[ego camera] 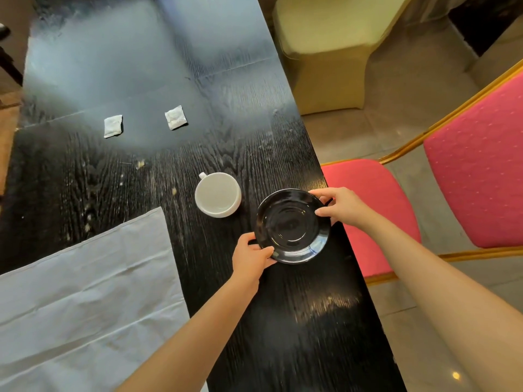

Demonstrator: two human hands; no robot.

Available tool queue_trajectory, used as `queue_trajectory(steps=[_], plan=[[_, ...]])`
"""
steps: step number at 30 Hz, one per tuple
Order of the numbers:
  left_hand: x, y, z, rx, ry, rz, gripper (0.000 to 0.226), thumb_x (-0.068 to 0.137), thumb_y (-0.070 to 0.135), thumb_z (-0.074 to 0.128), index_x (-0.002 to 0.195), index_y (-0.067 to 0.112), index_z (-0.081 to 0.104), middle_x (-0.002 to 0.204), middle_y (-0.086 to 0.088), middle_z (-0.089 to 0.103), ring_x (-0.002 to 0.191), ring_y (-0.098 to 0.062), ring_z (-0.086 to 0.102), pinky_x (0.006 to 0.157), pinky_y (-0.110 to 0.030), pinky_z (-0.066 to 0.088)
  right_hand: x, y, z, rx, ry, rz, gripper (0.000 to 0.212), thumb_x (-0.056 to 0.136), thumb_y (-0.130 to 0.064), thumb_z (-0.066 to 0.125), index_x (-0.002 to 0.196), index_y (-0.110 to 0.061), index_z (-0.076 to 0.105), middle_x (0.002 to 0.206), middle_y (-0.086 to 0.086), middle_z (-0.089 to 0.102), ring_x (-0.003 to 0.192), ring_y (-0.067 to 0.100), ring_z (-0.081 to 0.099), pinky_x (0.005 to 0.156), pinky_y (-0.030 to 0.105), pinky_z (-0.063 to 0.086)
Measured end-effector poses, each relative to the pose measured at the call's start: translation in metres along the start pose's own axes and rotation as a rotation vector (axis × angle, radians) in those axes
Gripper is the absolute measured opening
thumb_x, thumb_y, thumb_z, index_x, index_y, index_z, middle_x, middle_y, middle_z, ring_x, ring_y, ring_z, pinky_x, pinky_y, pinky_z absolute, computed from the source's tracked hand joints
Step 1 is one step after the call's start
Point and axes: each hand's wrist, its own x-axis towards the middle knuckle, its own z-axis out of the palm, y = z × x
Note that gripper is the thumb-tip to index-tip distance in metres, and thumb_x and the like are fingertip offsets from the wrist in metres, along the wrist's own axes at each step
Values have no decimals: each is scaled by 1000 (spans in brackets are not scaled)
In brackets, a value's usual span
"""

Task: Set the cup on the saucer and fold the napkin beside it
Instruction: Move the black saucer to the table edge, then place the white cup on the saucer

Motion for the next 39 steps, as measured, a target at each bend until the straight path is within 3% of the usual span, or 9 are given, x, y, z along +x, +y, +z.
queue_trajectory(steps=[10,13,16,18,22,26,29,33,39], plan=[[3,2,-7,108,-48,-1,44,77,-2,69,112,19,51,92,-8,64,83,-17,67,62,-23,58,4,-4,-1,5,-56,15,49,80,6,59,121,-20,61,97,12,55,76,25,59,53,27,55],[4,9,-16,125,-105,-35,49,76,2,72,116,17,48,94,-9,63,85,-18,67,69,-28,59,6,-9,-2,-48,-97,43,42,81,6,59,119,-12,61,89,9,55,73,25,60,49,25,57],[9,18,-41,144,-65,-15,57,74,8,74,123,15,45,96,-9,65,85,-19,68,83,-38,57,18,-24,-8,-386,-54,13,42,81,-8,65,123,-11,57,99,7,61,91,28,61,78,39,56],[15,28,-64,164,4,30,61,74,11,75,126,13,44,99,-8,65,84,-19,68,87,-40,55,30,-43,-8,-520,14,-67,47,80,-15,67,125,-13,54,111,8,64,99,25,59,88,38,49],[28,44,-100,160,64,166,72,73,11,77,134,13,39,117,-9,59,96,-21,64,93,-42,51,52,-88,16,-414,-149,-205,57,79,-17,70,132,-19,48,121,3,60,100,15,55,87,28,44],[41,52,-107,169,-4,326,86,70,7,78,141,14,31,131,-5,51,114,-20,55,95,-36,49,67,-114,49,-378,-323,-232,72,78,-11,71,141,-20,36,138,1,49,122,16,47,102,35,42],[50,53,-107,107,-80,396,81,69,3,76,137,23,36,125,7,52,114,-12,54,88,-22,51,75,-120,66,-373,-427,-245,78,77,-8,71,142,-25,31,144,-2,42,130,16,39,108,40,37],[58,53,-110,82,-155,443,74,69,5,77,119,46,42,118,21,52,107,1,56,74,-5,47,77,-120,77,-291,-464,-270,80,75,-9,73,141,-28,31,140,-4,43,127,14,41,108,35,34],[64,50,-114,112,-193,476,76,69,7,78,129,34,41,127,7,52,117,-9,54,91,-20,49,72,-114,81,-159,-458,-263,79,75,-5,74,140,-25,32,140,-3,42,127,12,44,108,32,38]])
